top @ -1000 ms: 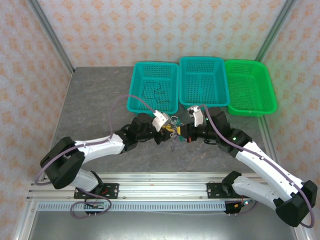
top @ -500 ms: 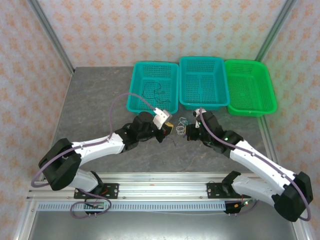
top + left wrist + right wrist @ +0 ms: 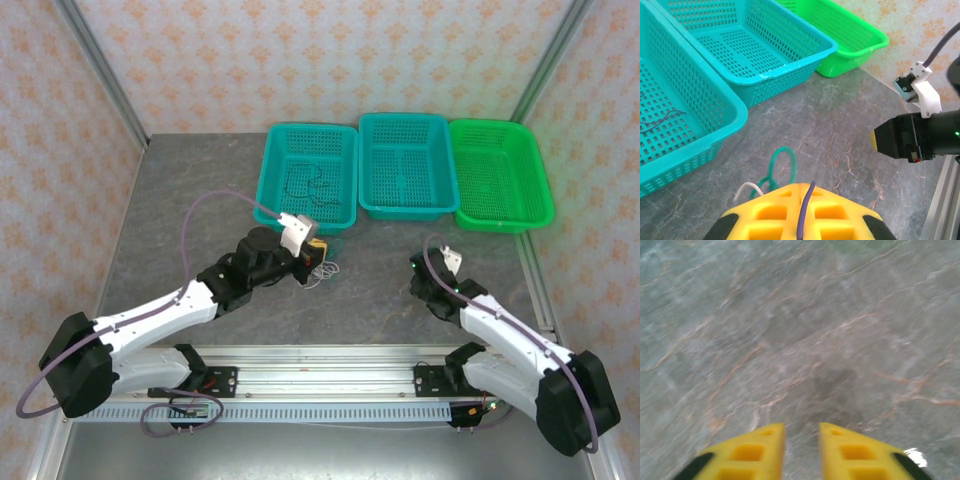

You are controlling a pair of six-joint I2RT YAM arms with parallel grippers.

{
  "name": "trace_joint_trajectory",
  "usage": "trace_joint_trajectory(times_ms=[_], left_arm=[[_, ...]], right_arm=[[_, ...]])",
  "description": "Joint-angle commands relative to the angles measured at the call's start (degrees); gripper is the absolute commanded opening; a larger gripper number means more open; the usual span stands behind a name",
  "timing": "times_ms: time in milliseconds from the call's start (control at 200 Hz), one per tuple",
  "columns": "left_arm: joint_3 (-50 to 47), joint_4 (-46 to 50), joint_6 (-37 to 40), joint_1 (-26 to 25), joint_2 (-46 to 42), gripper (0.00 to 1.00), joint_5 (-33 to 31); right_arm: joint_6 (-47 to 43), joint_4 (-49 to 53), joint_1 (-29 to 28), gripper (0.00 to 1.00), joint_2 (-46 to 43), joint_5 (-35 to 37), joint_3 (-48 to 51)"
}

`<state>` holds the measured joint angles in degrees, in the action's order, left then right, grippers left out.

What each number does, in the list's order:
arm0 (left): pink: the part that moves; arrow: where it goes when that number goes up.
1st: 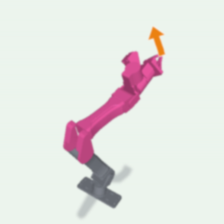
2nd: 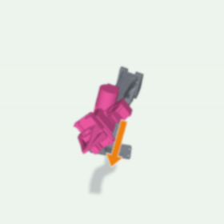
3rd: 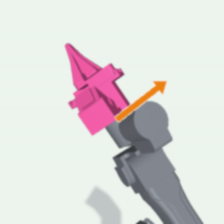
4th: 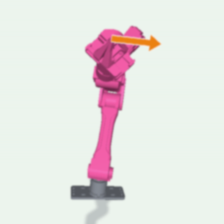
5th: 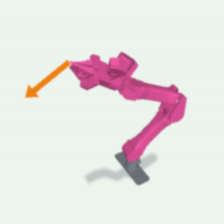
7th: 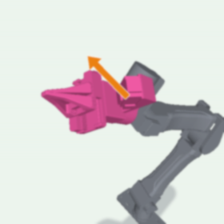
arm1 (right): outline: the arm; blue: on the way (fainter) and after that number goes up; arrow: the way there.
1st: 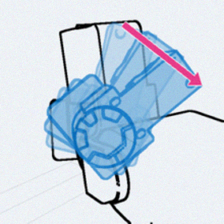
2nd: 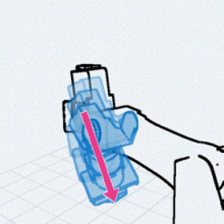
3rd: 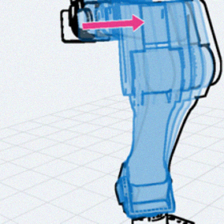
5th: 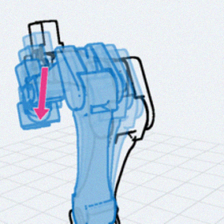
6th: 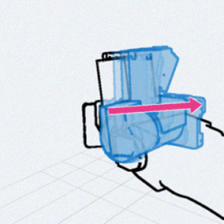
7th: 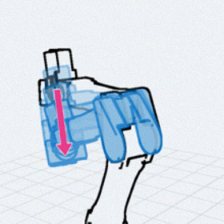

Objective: Untangle the cables

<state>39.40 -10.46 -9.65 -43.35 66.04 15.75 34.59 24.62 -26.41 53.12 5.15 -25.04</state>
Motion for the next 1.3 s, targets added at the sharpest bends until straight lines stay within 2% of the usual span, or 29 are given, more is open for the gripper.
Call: trace_joint_trajectory(times_ms=[0,40,75,220,335,460,541,726,846,881,936,981,1061,1116,1176,1241,1296], left_arm=[[-1.64,2.07,-1.68,0.34,0.86,0.00,-1.34],[-1.86,2.28,-2.02,0.34,1.38,0.00,-1.29],[-2.17,2.38,-2.28,0.26,1.73,0.00,-1.21],[-3.05,1.51,-3.12,0.29,2.20,0.00,0.19],[-2.94,0.72,-3.05,0.30,2.21,0.00,1.62],[-2.20,0.10,-2.74,0.12,2.34,0.00,5.18],[-1.76,-0.15,-2.80,-0.15,2.40,0.00,6.37],[-1.01,-0.23,-2.66,-0.76,2.86,0.00,7.73],[-1.09,-0.16,-2.67,-1.08,2.05,0.00,8.51],[-1.17,-0.14,-2.65,-1.16,1.59,0.00,8.75],[-1.11,0.23,-2.57,-1.29,0.92,0.00,9.18],[-1.15,0.51,-2.35,-1.36,0.28,0.00,9.59],[-1.32,0.52,-2.57,-1.69,-1.00,0.00,10.16],[-1.44,0.04,-2.82,-1.78,-1.75,0.00,10.63],[-1.44,-0.63,-3.30,-1.87,-2.36,0.00,11.20],[-1.26,-1.51,-4.03,-2.06,-2.88,0.00,12.07],[-0.90,-2.01,-4.54,-2.23,-3.49,0.00,12.53]], right_arm=[[-4.41,-10.32,-0.79,0.47,-6.42,-10.82,0.29],[-6.39,-11.95,-1.77,0.57,-8.41,-13.09,-0.06],[-9.67,-14.41,-3.19,0.61,-9.88,-17.01,-0.33],[-16.35,-25.79,-10.61,0.63,-10.27,-23.89,0.65],[-18.95,-37.27,-14.11,0.63,-4.61,-26.45,2.69],[-21.71,-47.06,-15.39,0.63,1.90,-24.62,4.02],[-25.00,-52.10,-16.33,0.64,6.17,-27.35,3.58],[-30.63,-64.88,-18.09,0.73,16.45,-35.10,3.16],[-32.87,-64.81,-19.20,0.71,20.63,-30.54,1.01],[-33.24,-64.14,-19.20,0.65,21.74,-27.65,0.28],[-33.27,-64.04,-19.20,0.46,23.40,-20.71,-0.42],[-34.21,-64.15,-19.20,0.40,24.29,-17.88,-0.69],[-35.35,-66.21,-19.29,0.42,25.89,-18.06,-0.66],[-35.73,-68.78,-19.37,0.57,27.39,-20.43,-0.50],[-35.55,-71.31,-19.51,0.65,29.20,-21.72,-0.52],[-35.62,-72.41,-19.72,0.66,31.30,-21.31,-1.07],[-34.49,-70.05,-19.81,0.60,32.99,-17.40,-2.73]])
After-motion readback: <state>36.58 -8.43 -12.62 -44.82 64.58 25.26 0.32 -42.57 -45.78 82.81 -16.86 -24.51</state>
